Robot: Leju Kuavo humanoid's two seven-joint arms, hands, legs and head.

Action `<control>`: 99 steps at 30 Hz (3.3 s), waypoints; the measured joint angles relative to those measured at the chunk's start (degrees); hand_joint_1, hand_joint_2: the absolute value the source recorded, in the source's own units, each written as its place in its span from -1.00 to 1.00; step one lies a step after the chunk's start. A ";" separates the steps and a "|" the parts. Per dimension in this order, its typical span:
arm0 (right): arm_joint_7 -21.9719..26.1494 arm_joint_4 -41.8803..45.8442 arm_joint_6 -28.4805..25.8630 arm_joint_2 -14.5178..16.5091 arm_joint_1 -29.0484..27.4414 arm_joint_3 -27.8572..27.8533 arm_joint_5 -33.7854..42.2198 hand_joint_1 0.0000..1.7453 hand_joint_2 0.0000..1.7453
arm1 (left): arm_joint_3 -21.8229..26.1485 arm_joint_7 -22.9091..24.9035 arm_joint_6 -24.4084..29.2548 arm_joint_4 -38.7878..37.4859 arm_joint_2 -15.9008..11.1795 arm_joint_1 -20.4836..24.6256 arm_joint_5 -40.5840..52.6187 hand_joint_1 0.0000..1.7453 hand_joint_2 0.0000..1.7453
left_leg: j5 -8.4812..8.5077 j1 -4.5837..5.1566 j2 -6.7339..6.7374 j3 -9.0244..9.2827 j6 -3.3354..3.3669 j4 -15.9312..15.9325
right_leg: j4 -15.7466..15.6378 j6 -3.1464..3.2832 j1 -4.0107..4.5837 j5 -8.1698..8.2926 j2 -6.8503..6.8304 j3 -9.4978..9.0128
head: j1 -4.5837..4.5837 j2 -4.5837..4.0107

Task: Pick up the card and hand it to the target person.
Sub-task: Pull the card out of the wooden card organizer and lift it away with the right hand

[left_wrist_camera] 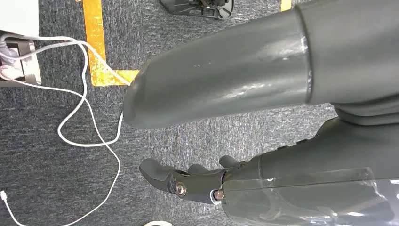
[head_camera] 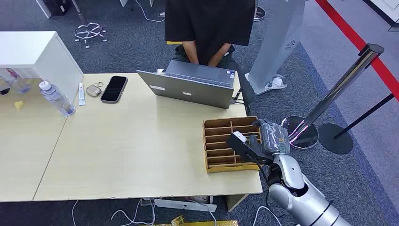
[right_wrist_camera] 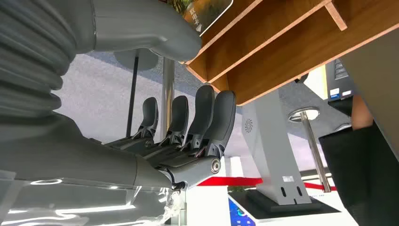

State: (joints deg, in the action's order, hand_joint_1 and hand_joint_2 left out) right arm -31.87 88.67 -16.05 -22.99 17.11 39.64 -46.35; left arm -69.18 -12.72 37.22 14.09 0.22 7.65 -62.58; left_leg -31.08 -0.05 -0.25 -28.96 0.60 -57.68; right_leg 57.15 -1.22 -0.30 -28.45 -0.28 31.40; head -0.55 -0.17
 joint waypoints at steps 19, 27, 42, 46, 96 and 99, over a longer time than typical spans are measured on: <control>-0.35 0.00 0.68 -0.11 0.00 0.19 0.81 0.14 1.00 | 0.40 0.09 0.00 -0.18 0.00 -0.01 0.01 -1.00 -1.00 | 0.00 0.00 0.00 0.01 0.00 0.00 | 0.00 0.00 0.00 0.00 0.00 0.00 | 0.00 0.00; -0.35 0.00 1.50 -0.11 0.01 0.58 1.79 0.12 1.00 | 0.41 0.05 0.00 -0.18 -0.02 -0.01 0.07 -1.00 -1.00 | 0.00 0.00 0.00 0.00 0.00 0.00 | 0.00 0.00 0.00 0.00 0.00 0.00 | 0.00 0.00; -0.33 -0.19 3.80 -0.11 0.14 1.83 4.19 0.08 1.00 | 0.58 0.02 0.00 -0.18 -0.31 -0.01 0.72 -1.00 -1.00 | 0.00 0.00 0.00 0.00 0.00 0.00 | 0.00 0.00 0.00 0.00 0.00 0.00 | 0.00 0.00; -0.30 -0.26 3.94 -0.11 0.25 2.20 4.36 0.08 1.00 | 0.61 0.02 0.00 -0.18 -0.31 -0.01 0.78 -1.00 -1.00 | 0.00 0.00 0.00 0.00 0.00 0.00 | 0.00 0.00 0.00 0.00 0.00 0.00 | 0.00 0.00; -0.66 -0.94 4.95 -0.11 1.22 3.81 4.99 0.30 1.00 | 0.72 -0.40 0.00 -0.18 -0.31 -0.03 0.78 -1.00 -1.00 | 0.00 0.00 0.00 0.00 0.00 0.00 | 0.00 0.00 0.00 0.00 0.00 0.00 | 0.00 0.00; -1.03 -0.94 5.20 -0.11 1.26 3.84 4.99 0.49 1.00 | 0.72 -0.32 0.00 -0.18 -0.31 -0.03 0.79 -1.00 -1.00 | 0.00 0.00 0.00 0.00 0.00 0.00 | 0.00 0.00 0.00 0.00 0.00 0.00 | 0.00 0.00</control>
State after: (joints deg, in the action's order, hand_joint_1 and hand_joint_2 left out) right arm -32.90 87.73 -10.86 -23.10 18.37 43.48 -41.35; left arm -68.46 -13.04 37.22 13.90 -0.09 7.61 -61.79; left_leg -31.08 -0.05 -0.25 -28.96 0.60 -57.68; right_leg 57.15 -1.22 -0.30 -28.45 -0.27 31.40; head -0.55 -0.17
